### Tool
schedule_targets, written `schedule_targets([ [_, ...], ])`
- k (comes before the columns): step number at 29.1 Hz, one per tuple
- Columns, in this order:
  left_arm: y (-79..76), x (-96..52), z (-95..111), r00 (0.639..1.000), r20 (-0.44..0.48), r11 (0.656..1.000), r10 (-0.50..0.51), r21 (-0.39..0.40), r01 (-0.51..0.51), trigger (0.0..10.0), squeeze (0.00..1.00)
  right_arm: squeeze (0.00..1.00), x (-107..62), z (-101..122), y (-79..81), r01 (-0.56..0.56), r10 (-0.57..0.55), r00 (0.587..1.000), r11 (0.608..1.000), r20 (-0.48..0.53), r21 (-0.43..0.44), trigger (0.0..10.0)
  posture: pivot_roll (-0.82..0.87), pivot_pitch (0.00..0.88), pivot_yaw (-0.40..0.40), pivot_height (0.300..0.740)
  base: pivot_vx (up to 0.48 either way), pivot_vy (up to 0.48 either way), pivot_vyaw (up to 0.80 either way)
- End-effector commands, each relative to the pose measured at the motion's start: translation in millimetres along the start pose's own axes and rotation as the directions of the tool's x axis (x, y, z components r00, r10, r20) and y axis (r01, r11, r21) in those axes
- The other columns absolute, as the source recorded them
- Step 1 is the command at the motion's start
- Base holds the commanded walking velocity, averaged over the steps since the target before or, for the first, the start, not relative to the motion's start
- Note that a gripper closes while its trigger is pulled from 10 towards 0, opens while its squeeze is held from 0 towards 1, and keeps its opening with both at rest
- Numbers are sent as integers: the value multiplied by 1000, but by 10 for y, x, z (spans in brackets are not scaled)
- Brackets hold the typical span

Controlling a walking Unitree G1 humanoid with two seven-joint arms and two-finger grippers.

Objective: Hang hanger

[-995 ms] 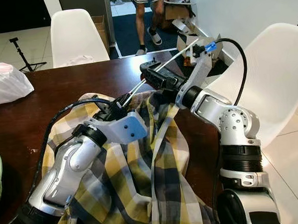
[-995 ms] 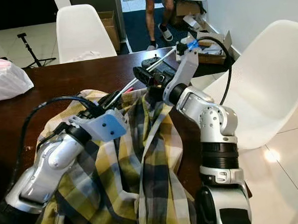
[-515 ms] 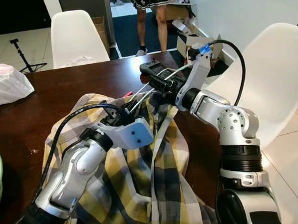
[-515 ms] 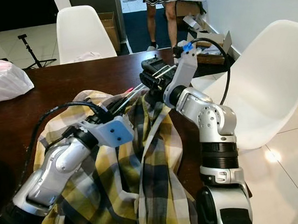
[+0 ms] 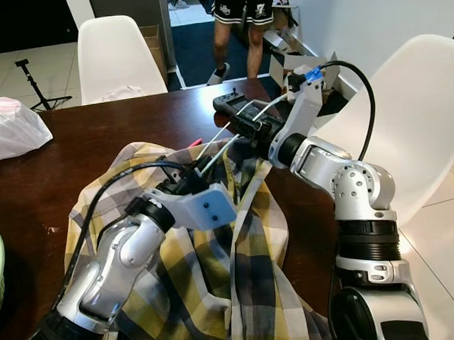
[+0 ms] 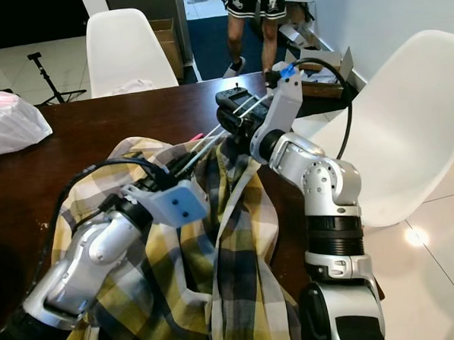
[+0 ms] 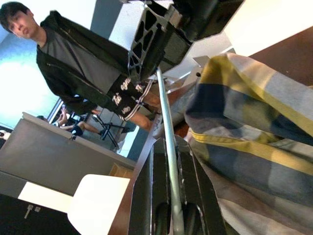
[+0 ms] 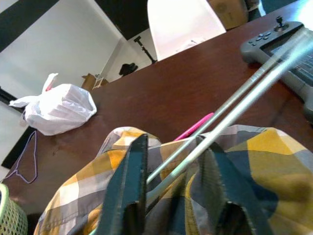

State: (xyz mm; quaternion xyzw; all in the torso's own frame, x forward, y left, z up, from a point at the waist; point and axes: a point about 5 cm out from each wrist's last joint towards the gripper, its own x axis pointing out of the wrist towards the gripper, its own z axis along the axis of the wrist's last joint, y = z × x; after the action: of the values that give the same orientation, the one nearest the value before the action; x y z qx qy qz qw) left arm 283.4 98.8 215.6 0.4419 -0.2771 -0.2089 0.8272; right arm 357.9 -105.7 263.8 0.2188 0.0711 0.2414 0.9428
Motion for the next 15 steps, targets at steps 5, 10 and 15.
schedule_targets([
  [5,79,15,82,998,51,998,49,25,-50,0,0,0,-14,-227,-162,91,-92,990,996,-106,-17,10000,21,139,21,740,0,0,0],
  [10,60,19,91,997,56,998,44,36,-46,0,0,0,-9,-257,-178,106,-105,988,994,-110,5,0,20,141,20,740,0,0,0],
  [15,41,30,102,997,62,998,40,39,-43,0,0,0,-9,-253,-189,106,-101,990,994,-102,38,0,16,145,22,740,0,0,0],
])
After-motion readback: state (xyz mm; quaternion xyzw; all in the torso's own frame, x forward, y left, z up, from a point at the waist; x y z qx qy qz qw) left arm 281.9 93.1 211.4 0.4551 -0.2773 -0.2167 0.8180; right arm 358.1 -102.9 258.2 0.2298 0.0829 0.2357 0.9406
